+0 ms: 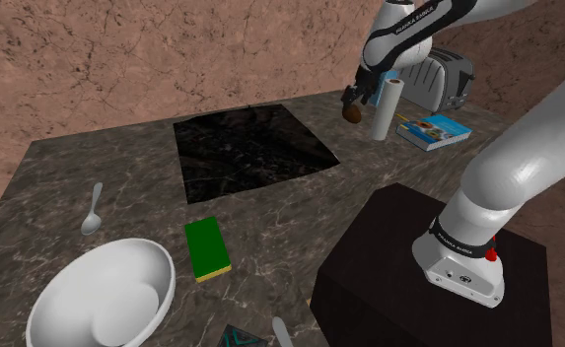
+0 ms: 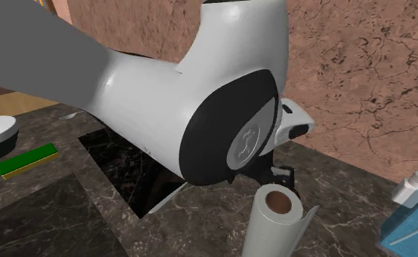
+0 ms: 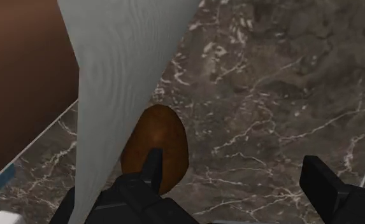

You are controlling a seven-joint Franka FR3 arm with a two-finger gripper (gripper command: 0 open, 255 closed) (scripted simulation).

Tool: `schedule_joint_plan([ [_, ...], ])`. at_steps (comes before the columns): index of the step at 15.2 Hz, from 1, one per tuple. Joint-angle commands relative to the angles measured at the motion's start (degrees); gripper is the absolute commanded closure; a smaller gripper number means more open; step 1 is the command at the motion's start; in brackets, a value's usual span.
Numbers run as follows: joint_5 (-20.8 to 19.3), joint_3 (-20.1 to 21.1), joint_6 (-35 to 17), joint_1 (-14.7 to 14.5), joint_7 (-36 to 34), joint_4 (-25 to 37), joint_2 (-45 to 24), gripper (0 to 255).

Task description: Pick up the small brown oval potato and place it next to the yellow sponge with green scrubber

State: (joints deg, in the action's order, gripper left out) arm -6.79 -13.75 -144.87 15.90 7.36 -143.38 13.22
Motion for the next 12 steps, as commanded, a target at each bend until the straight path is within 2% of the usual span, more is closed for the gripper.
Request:
schedule_joint_plan([
  [1, 1.0, -1.6, -3.1, 0.7, 0.9, 1.2, -3.4, 0],
  [5, 5.2, -4.3, -8.5, 1.5, 3.9, 4.4, -10.5, 0],
  [12, 9.4, -4.1, -13.5, 1.4, 6.9, 5.1, -16.4, 0],
])
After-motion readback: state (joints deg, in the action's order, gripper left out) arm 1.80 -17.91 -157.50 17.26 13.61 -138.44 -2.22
